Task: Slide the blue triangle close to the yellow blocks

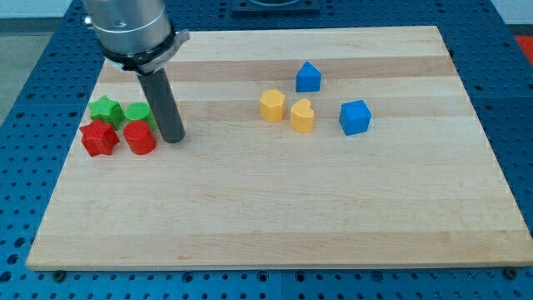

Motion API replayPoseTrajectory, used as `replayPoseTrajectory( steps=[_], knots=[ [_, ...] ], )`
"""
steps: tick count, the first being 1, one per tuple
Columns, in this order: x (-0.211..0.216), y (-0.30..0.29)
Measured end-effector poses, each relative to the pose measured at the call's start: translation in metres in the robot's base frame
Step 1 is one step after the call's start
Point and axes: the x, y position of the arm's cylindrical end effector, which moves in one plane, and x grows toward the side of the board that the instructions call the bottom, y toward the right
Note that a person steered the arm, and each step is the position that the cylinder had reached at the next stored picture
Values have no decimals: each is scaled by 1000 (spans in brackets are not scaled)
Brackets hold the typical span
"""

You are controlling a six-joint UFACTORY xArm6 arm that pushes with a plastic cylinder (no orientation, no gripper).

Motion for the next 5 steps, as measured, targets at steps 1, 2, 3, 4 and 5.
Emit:
replayPoseTrajectory(
  steps=[1,2,3,4,5],
  knots=[
    [-15,18],
    [-39,28],
    [-67,35],
    [-98,45],
    [-124,56]
  ],
)
